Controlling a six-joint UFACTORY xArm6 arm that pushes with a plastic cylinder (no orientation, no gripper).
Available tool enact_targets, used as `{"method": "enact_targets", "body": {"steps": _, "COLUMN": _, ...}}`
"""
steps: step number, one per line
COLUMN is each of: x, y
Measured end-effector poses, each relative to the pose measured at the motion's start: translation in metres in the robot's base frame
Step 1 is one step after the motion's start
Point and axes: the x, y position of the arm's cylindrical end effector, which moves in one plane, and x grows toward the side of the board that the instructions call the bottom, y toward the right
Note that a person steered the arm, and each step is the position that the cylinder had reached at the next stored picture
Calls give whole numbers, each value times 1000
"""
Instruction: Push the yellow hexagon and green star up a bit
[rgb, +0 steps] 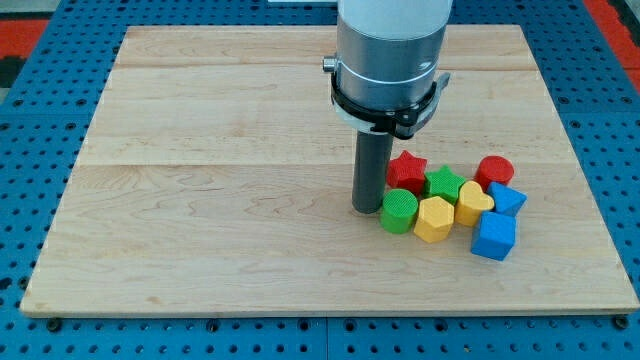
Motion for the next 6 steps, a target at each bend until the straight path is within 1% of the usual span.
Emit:
{"method": "enact_targets", "body": {"steps": 4, "x": -1, "y": -1}}
{"method": "enact_targets", "body": {"steps": 5, "x": -4, "y": -11}}
{"method": "enact_targets", "body": {"steps": 6, "x": 2, "y": -34}}
